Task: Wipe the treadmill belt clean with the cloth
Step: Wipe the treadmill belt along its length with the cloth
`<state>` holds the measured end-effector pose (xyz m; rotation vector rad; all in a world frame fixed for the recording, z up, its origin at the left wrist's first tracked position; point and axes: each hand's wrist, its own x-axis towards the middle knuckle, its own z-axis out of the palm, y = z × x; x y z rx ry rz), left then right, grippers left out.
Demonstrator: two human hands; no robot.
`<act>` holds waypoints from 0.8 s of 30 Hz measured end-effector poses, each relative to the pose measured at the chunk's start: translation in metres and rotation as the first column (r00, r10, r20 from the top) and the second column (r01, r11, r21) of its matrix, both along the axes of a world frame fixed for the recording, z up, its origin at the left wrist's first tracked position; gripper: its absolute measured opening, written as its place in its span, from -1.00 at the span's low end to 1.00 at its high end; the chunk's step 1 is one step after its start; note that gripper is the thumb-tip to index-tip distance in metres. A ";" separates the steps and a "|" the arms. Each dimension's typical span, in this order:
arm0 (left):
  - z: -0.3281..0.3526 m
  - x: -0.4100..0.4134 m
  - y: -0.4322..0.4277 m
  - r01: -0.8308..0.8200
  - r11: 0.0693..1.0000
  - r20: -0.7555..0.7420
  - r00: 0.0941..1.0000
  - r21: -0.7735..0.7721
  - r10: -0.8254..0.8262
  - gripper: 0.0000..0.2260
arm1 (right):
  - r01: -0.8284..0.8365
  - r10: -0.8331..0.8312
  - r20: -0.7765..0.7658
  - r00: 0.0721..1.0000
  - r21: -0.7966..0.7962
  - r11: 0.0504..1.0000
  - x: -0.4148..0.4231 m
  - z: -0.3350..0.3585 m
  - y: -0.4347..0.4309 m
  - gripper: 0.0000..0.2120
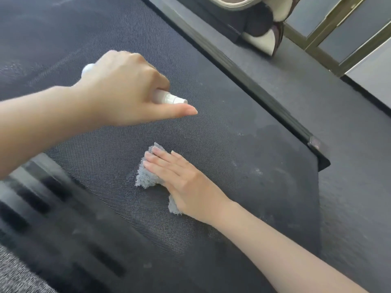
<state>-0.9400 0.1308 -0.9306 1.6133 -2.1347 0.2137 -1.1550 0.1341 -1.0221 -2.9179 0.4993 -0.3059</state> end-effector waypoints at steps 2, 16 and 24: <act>-0.002 -0.007 -0.001 -0.012 1.000 0.001 1.000 -0.001 0.012 -0.27 | 0.018 -0.018 0.004 1.000 -0.003 1.000 -0.005 -0.001 -0.017 -0.55; -0.001 -0.035 -0.030 -0.062 0.998 0.035 0.998 0.030 0.061 -0.31 | 0.304 -0.312 0.038 0.949 0.148 0.941 -0.041 0.006 -0.130 -0.58; -0.014 -0.053 -0.040 -0.082 0.996 0.047 0.996 0.045 0.079 -0.33 | 0.447 -0.455 0.015 0.890 0.160 0.880 -0.061 0.012 -0.184 -0.59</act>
